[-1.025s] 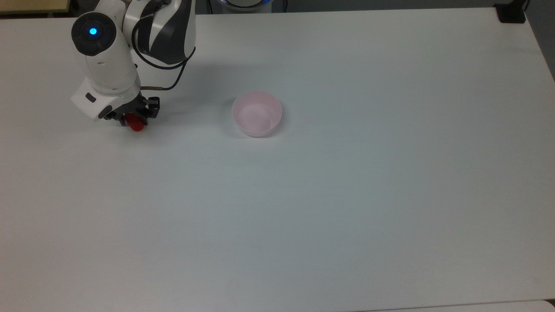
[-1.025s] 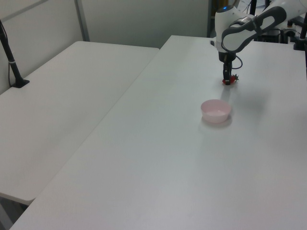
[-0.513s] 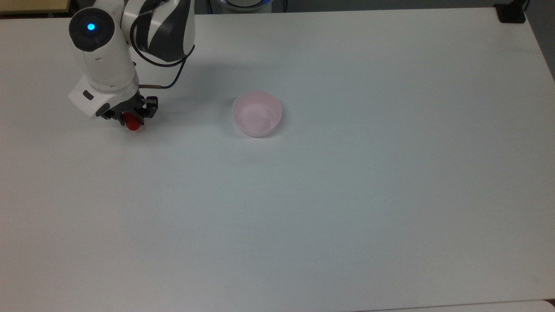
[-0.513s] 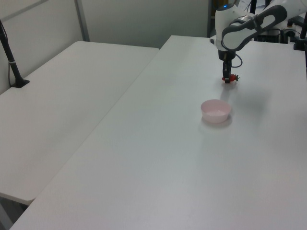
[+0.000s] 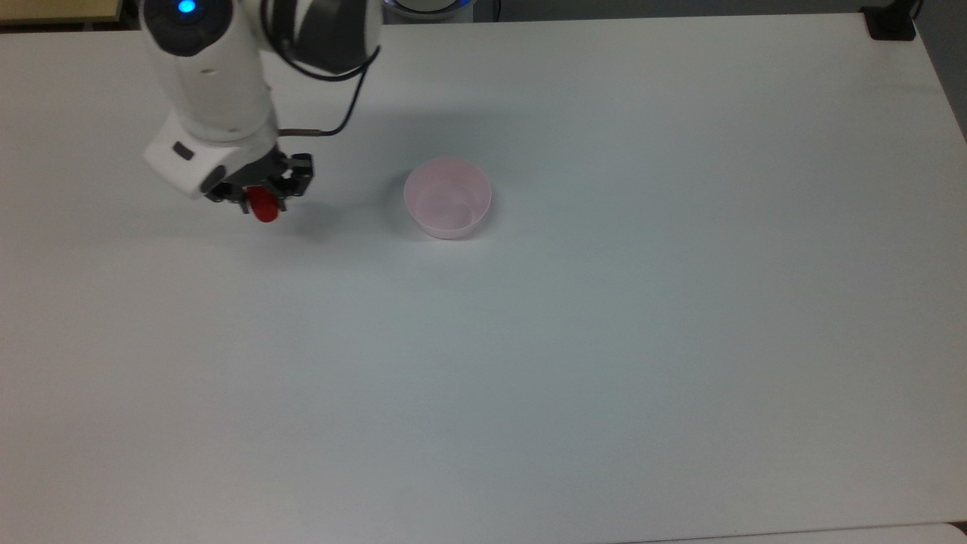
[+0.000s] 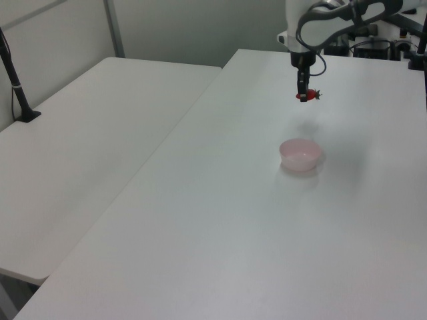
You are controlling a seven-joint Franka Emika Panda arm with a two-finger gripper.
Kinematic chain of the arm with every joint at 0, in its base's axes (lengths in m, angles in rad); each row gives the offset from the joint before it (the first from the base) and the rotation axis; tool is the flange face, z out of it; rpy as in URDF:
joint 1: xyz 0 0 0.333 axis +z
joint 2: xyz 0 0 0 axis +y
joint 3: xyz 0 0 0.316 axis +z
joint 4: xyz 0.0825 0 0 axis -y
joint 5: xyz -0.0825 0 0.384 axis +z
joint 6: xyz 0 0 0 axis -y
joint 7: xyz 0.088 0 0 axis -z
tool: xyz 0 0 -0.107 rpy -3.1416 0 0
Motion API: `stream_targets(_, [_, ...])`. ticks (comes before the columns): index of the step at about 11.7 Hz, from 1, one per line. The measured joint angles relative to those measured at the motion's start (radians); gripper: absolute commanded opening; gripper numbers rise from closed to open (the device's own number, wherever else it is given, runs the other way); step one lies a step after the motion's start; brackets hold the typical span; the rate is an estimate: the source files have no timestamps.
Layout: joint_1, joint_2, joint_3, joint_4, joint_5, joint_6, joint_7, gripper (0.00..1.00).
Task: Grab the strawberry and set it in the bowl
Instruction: 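Lift the strawberry and carry it over the pink bowl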
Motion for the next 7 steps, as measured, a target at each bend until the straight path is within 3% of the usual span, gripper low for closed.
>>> stream_targets(3, [0.136, -0.015, 0.007, 0.073, 0.046, -0.093, 0.094, 0.46])
stream_targets(7, [0.331, -0.013, 0.010, 0.063, 0.048, -0.104, 0.274, 0.48])
